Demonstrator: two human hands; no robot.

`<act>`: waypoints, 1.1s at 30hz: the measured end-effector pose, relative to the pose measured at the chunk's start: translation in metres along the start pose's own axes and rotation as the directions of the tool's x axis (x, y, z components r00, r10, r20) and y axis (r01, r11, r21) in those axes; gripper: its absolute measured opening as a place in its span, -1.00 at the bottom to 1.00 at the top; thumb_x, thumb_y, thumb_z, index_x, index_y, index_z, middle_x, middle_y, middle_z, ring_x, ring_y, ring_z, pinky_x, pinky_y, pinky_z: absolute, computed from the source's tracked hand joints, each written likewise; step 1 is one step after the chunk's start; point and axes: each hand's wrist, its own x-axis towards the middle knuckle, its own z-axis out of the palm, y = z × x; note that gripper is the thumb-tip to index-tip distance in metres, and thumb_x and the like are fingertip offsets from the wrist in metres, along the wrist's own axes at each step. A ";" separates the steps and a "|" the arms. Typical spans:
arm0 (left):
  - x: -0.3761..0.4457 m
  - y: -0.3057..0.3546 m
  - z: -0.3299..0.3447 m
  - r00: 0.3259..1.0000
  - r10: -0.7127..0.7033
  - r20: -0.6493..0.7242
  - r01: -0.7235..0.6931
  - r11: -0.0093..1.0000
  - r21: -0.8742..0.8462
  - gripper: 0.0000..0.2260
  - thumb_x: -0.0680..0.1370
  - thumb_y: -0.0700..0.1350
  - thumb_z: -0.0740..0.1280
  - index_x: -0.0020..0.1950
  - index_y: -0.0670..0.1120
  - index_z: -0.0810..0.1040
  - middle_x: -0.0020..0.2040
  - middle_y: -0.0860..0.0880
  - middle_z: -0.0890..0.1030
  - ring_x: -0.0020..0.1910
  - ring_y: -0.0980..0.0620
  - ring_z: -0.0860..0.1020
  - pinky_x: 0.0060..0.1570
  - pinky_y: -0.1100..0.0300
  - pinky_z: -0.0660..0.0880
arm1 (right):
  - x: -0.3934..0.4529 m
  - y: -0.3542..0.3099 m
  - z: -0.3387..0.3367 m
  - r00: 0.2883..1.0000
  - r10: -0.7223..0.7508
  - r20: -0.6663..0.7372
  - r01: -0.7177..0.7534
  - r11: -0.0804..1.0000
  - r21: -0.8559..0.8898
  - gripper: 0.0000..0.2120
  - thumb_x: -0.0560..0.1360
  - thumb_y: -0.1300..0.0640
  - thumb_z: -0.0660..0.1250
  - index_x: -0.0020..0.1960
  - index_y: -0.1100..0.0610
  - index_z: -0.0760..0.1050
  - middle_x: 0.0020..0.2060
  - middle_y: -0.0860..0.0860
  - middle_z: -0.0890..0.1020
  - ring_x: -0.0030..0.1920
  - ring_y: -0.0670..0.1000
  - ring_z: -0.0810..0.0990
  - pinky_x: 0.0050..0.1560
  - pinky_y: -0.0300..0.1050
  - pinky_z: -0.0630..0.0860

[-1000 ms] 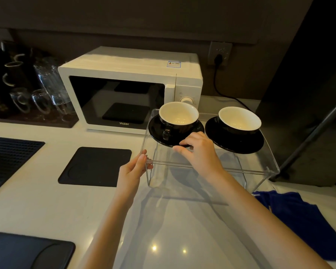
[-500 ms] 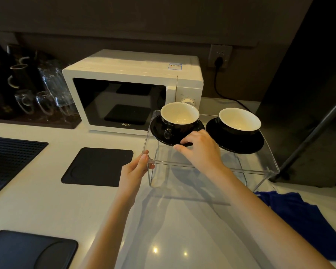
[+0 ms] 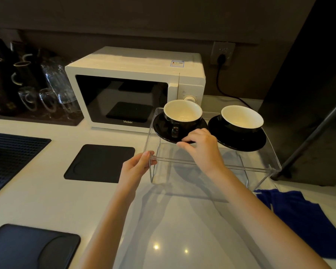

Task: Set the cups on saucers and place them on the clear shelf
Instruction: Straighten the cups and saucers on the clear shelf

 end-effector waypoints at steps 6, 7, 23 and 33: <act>0.001 -0.002 -0.002 1.000 -0.010 0.004 0.010 0.999 -0.034 -0.81 0.53 0.01 0.20 -0.03 0.01 0.58 -0.03 -0.10 0.64 0.03 0.01 0.59 0.10 0.20 0.47 | -0.008 0.007 -0.011 0.986 0.006 -0.164 -0.026 0.992 -0.123 -0.82 0.37 0.12 0.44 -0.09 0.21 0.62 -0.15 0.11 0.64 -0.04 0.06 0.51 -0.14 -0.20 0.33; 0.001 -0.002 -0.001 1.000 -0.010 0.001 0.010 0.999 -0.039 -0.82 0.53 0.00 0.20 -0.04 0.01 0.58 -0.02 -0.10 0.64 0.03 0.01 0.59 0.11 0.19 0.47 | -0.012 0.002 -0.008 0.983 -0.051 -0.175 0.023 0.987 -0.157 -0.85 0.36 0.12 0.45 -0.15 0.20 0.62 -0.23 0.10 0.65 -0.13 0.06 0.55 -0.23 -0.19 0.38; 0.001 -0.005 0.001 1.000 0.005 -0.026 -0.006 0.999 -0.039 -0.82 0.52 0.02 0.21 -0.03 0.02 0.59 -0.06 -0.04 0.65 0.03 0.02 0.59 0.14 0.15 0.46 | -0.009 -0.014 0.020 0.997 -0.032 -0.068 0.017 0.979 -0.205 -0.80 0.46 0.06 0.34 -0.03 0.16 0.62 -0.24 0.11 0.71 -0.24 0.12 0.64 -0.30 -0.11 0.54; 0.000 -0.004 0.001 1.000 0.015 -0.003 -0.015 0.999 -0.043 -0.82 0.52 0.02 0.22 -0.05 0.02 0.60 -0.02 -0.09 0.65 0.07 -0.02 0.59 0.18 0.12 0.45 | -0.010 -0.013 0.007 0.999 -0.030 -0.017 0.026 0.974 -0.223 -0.70 0.46 -0.04 0.31 0.02 0.16 0.60 -0.26 0.11 0.63 -0.27 0.07 0.57 -0.39 -0.21 0.37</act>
